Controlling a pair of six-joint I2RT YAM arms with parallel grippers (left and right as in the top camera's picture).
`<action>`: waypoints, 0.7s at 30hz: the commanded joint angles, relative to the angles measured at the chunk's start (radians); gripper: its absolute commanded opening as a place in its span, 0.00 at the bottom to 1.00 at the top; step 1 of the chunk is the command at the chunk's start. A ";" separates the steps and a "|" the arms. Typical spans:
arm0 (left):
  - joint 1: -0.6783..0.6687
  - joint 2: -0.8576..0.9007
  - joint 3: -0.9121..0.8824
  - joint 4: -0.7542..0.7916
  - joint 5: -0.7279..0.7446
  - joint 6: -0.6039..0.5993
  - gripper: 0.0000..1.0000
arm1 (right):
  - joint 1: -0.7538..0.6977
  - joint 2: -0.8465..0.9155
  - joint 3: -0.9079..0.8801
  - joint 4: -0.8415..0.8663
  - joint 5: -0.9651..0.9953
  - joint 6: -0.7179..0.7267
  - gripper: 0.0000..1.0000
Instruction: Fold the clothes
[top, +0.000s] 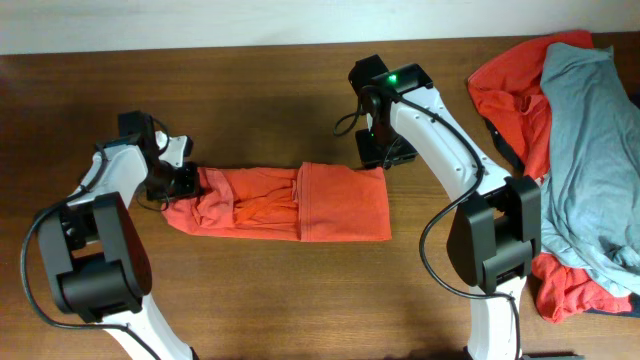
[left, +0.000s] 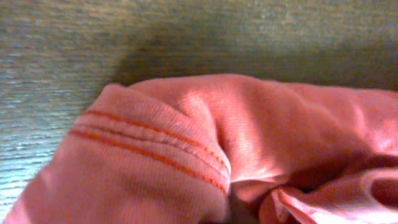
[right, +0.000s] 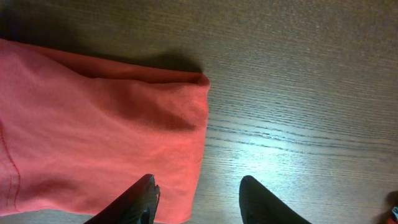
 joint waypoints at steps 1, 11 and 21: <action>0.020 0.034 -0.008 -0.037 0.014 0.006 0.00 | 0.003 -0.015 0.018 -0.003 0.017 0.005 0.48; 0.220 -0.061 0.104 -0.076 0.006 0.006 0.00 | -0.110 -0.076 0.056 -0.010 0.024 0.005 0.48; 0.403 -0.065 0.396 -0.281 0.027 0.006 0.00 | -0.279 -0.095 0.056 -0.055 0.023 -0.045 0.48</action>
